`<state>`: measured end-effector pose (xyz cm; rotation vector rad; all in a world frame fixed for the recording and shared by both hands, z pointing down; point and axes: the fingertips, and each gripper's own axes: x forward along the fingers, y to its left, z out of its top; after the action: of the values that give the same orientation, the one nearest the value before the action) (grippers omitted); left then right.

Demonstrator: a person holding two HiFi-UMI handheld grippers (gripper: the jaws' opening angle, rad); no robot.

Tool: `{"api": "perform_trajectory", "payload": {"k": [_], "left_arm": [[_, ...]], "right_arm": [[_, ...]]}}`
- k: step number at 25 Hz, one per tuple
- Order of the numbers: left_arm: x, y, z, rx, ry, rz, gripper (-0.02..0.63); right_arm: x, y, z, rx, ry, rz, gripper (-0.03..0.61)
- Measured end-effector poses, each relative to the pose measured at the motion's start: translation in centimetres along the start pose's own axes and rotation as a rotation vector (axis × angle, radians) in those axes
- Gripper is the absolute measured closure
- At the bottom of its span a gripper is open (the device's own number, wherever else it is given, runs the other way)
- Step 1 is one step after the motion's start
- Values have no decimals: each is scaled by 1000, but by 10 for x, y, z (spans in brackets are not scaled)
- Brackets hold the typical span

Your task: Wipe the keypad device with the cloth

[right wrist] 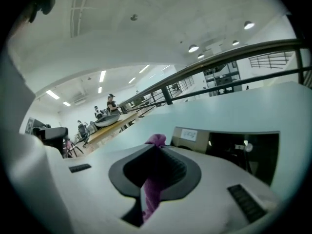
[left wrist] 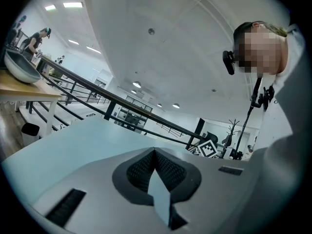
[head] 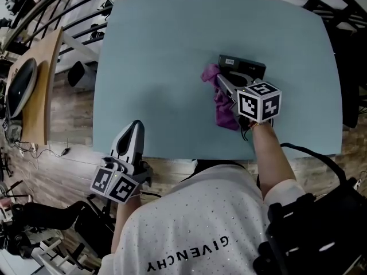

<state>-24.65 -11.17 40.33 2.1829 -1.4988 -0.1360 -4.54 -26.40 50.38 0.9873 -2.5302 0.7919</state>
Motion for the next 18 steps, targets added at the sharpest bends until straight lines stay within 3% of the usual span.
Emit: {"api": "perform_trajectory", "payload": {"k": [2, 6, 18], "left_arm": [[1, 3, 4, -2, -7, 4, 614], [4, 6, 7, -12, -18, 1, 614], [16, -5, -3, -5, 21, -42, 614]], "right_arm": [[0, -15, -1, 43, -2, -60, 551], [-1, -23, 0, 130, -15, -61, 551], [-31, -54, -4, 116, -58, -185, 549]]}}
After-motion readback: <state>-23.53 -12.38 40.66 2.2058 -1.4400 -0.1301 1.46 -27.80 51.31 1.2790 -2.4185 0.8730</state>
